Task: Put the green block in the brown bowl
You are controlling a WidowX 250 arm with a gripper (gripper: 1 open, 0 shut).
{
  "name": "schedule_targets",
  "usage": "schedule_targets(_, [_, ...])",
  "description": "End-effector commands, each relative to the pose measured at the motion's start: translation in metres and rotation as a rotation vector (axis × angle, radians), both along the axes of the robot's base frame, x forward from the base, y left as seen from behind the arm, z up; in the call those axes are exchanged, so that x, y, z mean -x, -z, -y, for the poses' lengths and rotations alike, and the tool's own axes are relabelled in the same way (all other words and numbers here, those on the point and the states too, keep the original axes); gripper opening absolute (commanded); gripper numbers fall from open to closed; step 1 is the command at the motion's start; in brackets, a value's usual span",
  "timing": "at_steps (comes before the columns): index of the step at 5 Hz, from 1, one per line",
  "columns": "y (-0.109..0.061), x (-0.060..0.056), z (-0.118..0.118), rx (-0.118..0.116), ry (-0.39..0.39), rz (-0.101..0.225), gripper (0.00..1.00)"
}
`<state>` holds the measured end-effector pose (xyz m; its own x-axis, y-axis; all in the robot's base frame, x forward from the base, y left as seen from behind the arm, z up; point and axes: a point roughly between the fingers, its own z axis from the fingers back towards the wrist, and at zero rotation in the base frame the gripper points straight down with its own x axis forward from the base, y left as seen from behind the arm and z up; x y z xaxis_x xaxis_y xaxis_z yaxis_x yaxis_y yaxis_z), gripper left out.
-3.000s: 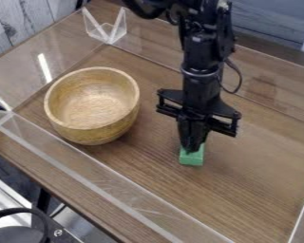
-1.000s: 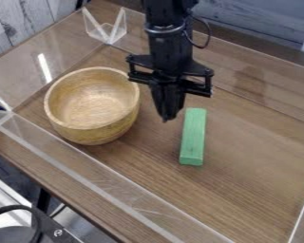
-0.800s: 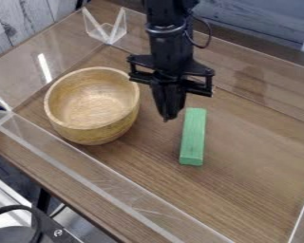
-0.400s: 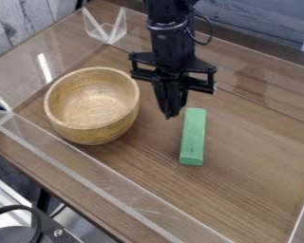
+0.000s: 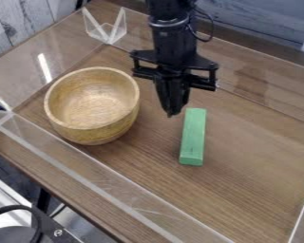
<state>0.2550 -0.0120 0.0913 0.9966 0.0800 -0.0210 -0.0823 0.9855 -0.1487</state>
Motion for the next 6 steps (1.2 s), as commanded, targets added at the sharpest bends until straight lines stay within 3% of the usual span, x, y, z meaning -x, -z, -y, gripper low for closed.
schedule_targets(1, [-0.014, -0.013, 0.002, 0.002, 0.016, 0.06, 0.0])
schedule_targets(2, [-0.016, -0.014, 0.003, 0.007, 0.019, 0.063, 0.0])
schedule_targets(3, [-0.011, -0.015, 0.004, 0.004, 0.019, 0.053, 1.0])
schedule_targets(4, [-0.009, -0.021, 0.004, 0.007, 0.01, 0.058, 0.0])
schedule_targets(6, [-0.011, -0.035, 0.004, 0.015, -0.003, 0.079, 0.0])
